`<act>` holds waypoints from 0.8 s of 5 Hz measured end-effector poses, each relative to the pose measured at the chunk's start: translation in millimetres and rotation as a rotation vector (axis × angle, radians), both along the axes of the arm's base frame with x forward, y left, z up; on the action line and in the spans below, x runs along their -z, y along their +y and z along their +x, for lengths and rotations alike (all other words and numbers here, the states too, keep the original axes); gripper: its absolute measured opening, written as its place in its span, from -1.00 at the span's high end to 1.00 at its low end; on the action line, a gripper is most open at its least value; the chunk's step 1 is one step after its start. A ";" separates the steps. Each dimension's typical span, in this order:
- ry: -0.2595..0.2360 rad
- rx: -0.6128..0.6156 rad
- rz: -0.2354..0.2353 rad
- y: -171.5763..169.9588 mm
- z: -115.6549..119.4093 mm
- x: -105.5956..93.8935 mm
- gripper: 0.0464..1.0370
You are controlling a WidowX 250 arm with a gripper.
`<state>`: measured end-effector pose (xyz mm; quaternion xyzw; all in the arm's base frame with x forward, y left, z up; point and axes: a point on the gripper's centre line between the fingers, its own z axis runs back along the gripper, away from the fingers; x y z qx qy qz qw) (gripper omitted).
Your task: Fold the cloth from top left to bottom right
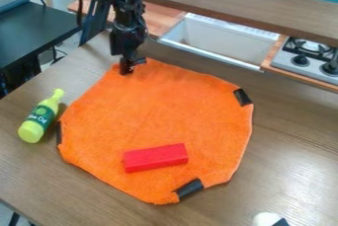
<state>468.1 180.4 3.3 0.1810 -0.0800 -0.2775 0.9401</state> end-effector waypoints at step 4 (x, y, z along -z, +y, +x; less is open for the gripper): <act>-0.015 -0.044 -0.090 -7.3 2.5 6.7 0.50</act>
